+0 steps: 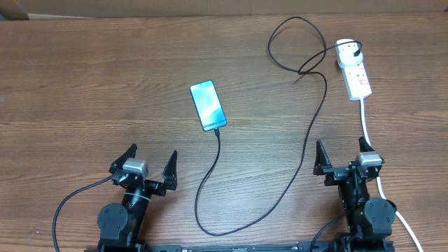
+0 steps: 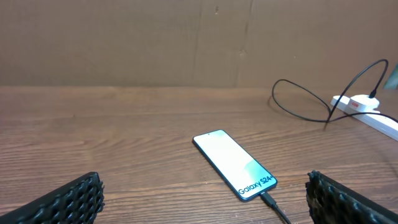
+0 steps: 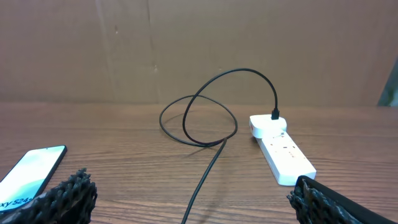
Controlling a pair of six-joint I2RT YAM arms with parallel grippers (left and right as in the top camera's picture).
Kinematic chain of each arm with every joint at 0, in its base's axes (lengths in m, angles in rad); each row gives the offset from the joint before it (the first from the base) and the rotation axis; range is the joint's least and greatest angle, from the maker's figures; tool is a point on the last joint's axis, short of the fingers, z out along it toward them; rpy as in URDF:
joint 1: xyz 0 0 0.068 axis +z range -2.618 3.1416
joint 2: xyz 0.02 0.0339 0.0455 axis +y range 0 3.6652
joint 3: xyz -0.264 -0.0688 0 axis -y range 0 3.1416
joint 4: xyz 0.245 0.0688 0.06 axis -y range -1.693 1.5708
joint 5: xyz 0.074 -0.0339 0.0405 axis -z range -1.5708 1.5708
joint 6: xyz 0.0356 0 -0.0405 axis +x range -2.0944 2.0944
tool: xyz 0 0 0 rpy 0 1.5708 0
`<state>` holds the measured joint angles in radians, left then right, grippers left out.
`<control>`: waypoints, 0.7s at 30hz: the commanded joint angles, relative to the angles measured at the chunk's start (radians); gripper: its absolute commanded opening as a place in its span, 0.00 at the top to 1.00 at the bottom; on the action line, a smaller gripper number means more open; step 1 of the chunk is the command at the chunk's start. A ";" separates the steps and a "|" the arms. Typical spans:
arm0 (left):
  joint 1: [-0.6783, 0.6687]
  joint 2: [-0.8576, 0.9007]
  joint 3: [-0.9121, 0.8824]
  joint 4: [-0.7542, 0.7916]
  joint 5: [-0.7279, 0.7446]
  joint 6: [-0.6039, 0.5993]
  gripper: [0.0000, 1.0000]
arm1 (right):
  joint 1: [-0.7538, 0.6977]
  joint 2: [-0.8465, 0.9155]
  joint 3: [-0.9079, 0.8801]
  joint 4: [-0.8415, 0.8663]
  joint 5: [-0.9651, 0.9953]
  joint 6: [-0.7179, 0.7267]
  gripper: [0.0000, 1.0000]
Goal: Plug charger to phone and switch on socket
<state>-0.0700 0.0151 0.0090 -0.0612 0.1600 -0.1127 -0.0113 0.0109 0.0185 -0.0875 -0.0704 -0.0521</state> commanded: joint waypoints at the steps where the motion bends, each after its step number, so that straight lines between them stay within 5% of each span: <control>1: 0.006 -0.012 -0.005 -0.006 -0.014 -0.005 0.01 | 0.005 -0.008 -0.010 0.006 0.010 -0.001 0.00; 21: 0.006 -0.012 -0.005 -0.018 -0.169 0.046 0.00 | 0.005 -0.008 -0.010 0.006 0.010 -0.001 0.00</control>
<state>-0.0700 0.0151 0.0090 -0.0753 0.0319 -0.0772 -0.0113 0.0113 0.0185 -0.0875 -0.0708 -0.0521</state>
